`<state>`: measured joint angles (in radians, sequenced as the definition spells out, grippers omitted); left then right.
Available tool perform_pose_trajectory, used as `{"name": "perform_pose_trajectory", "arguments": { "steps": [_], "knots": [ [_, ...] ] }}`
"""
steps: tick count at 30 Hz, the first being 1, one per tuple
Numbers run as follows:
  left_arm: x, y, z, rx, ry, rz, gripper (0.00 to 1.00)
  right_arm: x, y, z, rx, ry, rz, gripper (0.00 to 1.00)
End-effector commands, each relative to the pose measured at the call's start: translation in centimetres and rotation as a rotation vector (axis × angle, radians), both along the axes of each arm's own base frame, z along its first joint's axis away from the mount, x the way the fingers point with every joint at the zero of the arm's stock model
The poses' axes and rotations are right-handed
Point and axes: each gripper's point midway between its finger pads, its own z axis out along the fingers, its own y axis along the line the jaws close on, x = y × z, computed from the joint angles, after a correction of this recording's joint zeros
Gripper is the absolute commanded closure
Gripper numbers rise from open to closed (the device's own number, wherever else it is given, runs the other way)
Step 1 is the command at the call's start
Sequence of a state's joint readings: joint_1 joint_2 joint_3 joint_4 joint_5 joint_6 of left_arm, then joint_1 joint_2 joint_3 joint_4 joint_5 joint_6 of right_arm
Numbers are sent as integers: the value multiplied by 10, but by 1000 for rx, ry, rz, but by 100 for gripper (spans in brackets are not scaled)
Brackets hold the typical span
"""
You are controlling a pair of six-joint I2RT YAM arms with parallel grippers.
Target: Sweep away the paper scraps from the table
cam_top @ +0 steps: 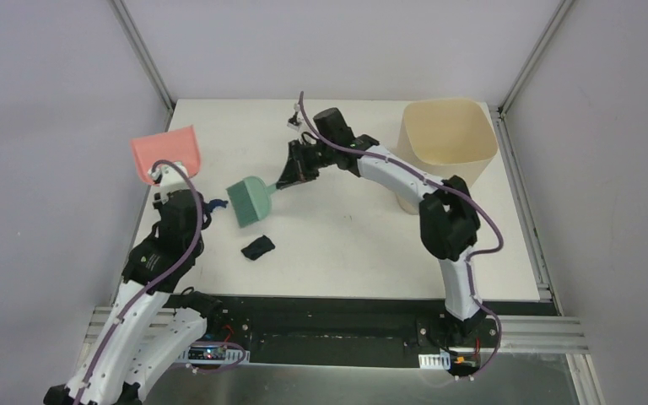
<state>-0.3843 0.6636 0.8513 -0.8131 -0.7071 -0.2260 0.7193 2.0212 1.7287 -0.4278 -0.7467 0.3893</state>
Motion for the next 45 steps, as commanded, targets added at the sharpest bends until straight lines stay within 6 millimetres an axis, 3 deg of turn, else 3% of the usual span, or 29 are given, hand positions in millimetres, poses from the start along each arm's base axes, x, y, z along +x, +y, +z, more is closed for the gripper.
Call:
{"name": "perform_pose_trajectory", "arguments": {
  "steps": [1,3,8,10,14,19,24,26,32,38,42,45],
  "knots": [
    [-9,28,29,-3,-186,169,100,57,65,65,308,48,-137,100],
    [-9,28,27,0,-181,166,100,70,88,52,334,148,-189,100],
    [-1,21,19,-1,-137,142,100,68,134,24,311,238,-248,100],
    [3,18,16,-4,-120,126,100,76,141,3,218,274,-354,100],
    [9,13,9,-13,-89,108,100,76,159,5,214,251,-392,100],
    [12,10,6,-21,-72,92,100,46,161,-34,60,335,-385,100],
    [13,8,6,-29,-76,74,100,40,132,-60,-70,407,-428,100],
    [16,4,5,-32,-77,49,100,66,116,-70,-113,359,-601,100],
    [18,-2,2,-42,-60,16,100,55,76,-80,-209,403,-646,100],
    [20,-7,0,-57,-60,-13,100,56,9,-91,-239,453,-716,100],
    [23,-12,-3,-59,-39,-36,100,65,-54,-89,-200,458,-814,100],
    [23,-13,-5,-61,-33,-41,100,69,-101,-75,-184,470,-895,100]
  ]
}}
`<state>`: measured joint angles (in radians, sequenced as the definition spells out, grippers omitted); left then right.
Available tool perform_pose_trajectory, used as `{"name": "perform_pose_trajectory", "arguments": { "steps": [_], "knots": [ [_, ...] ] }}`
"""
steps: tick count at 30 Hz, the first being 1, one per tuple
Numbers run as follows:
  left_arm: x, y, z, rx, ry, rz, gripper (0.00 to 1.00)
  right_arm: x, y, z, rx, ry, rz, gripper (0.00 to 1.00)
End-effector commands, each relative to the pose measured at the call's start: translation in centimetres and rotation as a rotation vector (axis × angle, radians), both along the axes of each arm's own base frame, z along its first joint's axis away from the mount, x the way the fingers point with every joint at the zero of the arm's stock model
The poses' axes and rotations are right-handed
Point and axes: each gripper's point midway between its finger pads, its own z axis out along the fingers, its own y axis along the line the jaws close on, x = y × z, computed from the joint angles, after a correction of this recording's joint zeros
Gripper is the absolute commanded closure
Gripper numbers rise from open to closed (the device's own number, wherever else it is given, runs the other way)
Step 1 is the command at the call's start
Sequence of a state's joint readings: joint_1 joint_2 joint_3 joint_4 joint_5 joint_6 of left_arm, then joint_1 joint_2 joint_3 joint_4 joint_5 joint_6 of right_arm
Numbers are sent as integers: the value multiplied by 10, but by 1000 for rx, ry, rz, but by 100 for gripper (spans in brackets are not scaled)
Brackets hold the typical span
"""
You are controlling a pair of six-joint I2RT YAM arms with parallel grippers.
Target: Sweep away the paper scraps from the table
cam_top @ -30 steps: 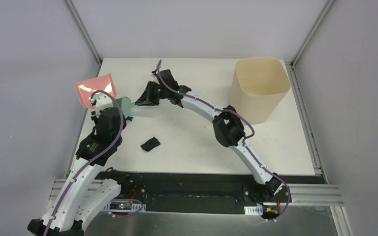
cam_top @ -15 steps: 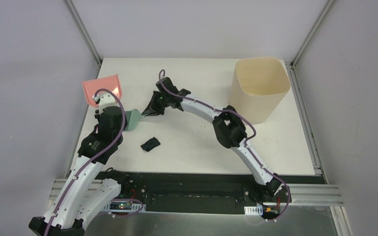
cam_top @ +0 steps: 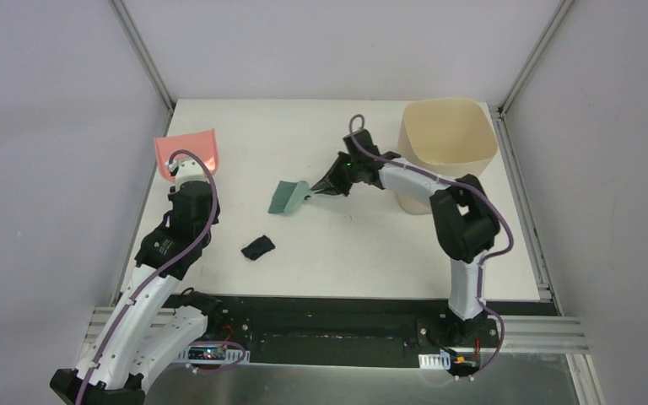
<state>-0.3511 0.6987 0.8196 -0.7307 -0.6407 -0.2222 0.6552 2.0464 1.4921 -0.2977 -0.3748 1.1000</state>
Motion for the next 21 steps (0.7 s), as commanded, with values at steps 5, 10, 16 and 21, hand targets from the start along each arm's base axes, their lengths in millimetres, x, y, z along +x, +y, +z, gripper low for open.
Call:
{"name": "perform_pose_trajectory", "arguments": {
  "steps": [5,10,16,21],
  "knots": [
    [11,-8,3,-25,-24,-32,100,0,-100,39,10,-91,-68,100],
    [14,-12,1,-34,-14,-47,100,-22,-82,90,136,-322,173,100],
    [15,-15,2,-43,-15,-62,100,-71,-43,137,318,-520,473,100],
    [14,-16,3,-46,-18,-72,100,-98,-9,137,325,-516,617,100]
  ]
}}
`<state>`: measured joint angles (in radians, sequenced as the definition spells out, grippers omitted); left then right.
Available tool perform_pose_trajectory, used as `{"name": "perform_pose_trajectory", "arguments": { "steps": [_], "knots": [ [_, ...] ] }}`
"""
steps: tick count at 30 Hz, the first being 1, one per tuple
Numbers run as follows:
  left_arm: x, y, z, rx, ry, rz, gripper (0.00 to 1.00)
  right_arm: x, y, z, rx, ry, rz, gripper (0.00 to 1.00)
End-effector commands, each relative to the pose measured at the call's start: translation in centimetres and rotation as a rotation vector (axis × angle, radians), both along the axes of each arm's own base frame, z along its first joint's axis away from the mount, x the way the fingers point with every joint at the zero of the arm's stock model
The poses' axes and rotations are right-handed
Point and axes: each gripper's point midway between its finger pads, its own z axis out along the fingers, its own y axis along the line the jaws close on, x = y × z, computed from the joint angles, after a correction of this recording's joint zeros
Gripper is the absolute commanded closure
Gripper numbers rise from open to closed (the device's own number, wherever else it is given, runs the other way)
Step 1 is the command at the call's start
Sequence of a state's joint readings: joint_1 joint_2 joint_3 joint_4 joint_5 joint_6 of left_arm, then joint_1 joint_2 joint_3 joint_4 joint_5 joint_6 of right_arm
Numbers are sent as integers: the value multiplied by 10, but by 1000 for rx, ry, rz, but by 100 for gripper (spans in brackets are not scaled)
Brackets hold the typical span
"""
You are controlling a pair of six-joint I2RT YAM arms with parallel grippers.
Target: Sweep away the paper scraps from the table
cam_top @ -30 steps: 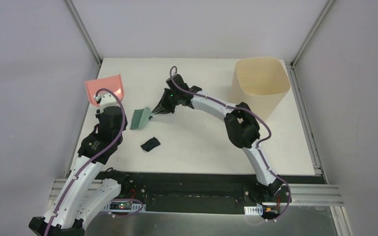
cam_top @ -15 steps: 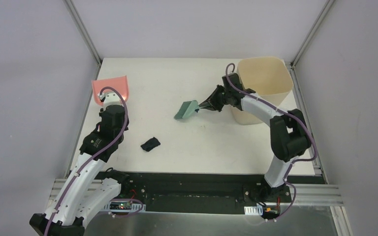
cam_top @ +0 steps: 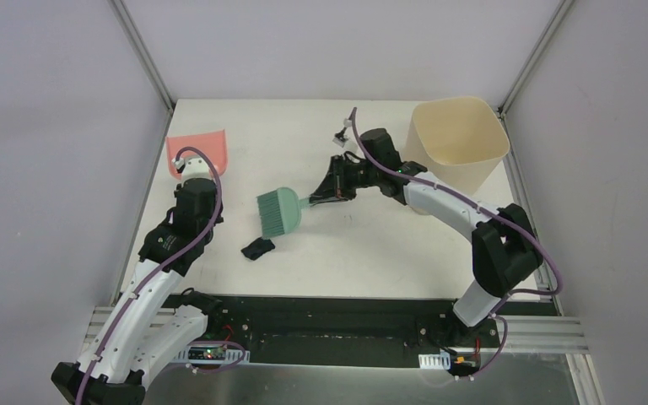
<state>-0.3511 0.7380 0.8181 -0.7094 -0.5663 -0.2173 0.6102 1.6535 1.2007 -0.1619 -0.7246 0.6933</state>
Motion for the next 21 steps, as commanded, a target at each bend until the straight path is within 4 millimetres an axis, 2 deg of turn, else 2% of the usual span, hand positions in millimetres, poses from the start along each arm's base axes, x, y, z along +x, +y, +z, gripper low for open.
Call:
{"name": "perform_pose_trajectory", "arguments": {
  "steps": [1,9,14,16,17,21],
  "knots": [
    [6,-2,11,-21,-53,-11,100,-21,35,33,68,-171,193,100],
    [5,-6,11,-33,-50,-35,100,-34,89,-6,-91,-175,261,100],
    [5,-7,11,-35,-52,-45,100,-44,105,-26,-163,-112,292,100],
    [5,-7,8,-31,-43,-46,100,-51,103,-30,-202,-81,296,100],
    [5,-8,7,-29,-35,-48,100,-35,96,-42,-284,-145,236,100],
    [9,-16,1,-43,0,-87,100,-22,64,-55,-429,-222,192,100]
  ]
}}
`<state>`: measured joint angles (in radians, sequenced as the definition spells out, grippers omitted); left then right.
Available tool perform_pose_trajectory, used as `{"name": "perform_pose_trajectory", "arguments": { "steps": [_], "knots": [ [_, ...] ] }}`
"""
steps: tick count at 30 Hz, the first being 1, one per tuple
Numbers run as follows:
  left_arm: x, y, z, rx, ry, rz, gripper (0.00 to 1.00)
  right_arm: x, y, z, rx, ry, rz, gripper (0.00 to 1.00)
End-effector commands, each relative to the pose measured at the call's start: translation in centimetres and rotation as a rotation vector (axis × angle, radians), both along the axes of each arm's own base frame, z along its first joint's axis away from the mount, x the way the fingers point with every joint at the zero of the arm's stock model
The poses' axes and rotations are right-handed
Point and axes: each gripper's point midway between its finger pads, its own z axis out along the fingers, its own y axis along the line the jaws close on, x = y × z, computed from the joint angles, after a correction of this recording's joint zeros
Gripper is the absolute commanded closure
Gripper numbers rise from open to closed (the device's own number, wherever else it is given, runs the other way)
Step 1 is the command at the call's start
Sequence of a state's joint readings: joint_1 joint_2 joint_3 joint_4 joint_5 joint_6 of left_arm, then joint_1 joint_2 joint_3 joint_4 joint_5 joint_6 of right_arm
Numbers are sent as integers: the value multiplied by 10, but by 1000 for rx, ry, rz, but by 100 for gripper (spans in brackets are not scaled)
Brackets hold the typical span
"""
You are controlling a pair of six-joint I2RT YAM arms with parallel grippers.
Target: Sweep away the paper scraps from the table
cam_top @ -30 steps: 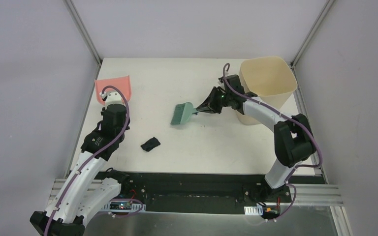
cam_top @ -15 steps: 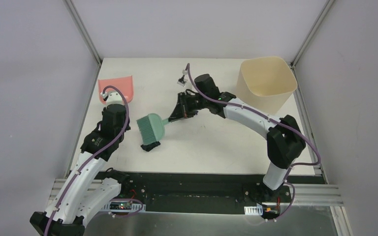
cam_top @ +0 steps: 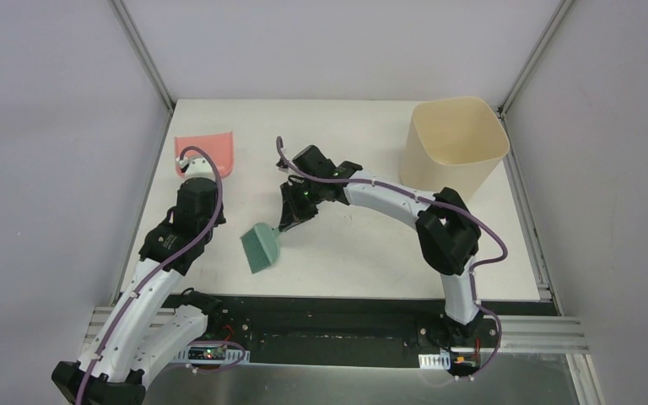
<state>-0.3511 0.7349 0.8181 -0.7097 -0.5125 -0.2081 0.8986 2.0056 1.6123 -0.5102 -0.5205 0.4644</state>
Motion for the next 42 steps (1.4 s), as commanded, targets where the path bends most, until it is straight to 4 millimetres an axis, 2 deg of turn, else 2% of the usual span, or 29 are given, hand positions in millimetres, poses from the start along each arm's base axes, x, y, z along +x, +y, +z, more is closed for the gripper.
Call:
{"name": "perform_pose_trajectory", "arguments": {
  "steps": [1,3,4,7,11,15,17,19,23,24,26,31,36,42],
  "knots": [
    [10,-10,3,-24,-6,-53,100,28,-35,13,-118,-182,-64,100],
    [12,-17,3,-38,2,-87,100,34,-52,12,-138,-205,-93,100],
    [13,-21,2,-45,3,-103,100,38,-61,18,-132,-234,-107,100],
    [17,-31,-2,-66,26,-148,100,48,-89,22,-160,-283,-156,100],
    [20,-49,-10,-98,97,-230,100,59,-125,24,-166,-271,-223,100],
    [21,-65,-24,-124,199,-295,100,58,-143,34,-162,-302,-209,100],
    [20,-72,-30,-133,243,-330,100,62,-147,53,-129,-367,-208,100],
    [14,-83,-33,-162,304,-386,100,67,-153,82,-76,-431,-219,100],
    [-15,-107,-28,-254,466,-478,100,68,-172,144,52,-492,-181,100],
    [-21,-111,-27,-269,495,-491,100,67,-178,155,59,-520,-152,100],
    [-34,-115,-25,-277,552,-520,100,69,-188,166,20,-599,-107,100],
    [-59,-115,-27,-208,705,-570,100,105,-219,162,-220,-797,-123,100],
    [-73,-125,-31,-168,807,-626,100,138,-238,147,-465,-866,-112,100],
    [-75,-140,-40,-48,903,-690,100,164,-227,124,-509,-844,-115,100]
  ]
}}
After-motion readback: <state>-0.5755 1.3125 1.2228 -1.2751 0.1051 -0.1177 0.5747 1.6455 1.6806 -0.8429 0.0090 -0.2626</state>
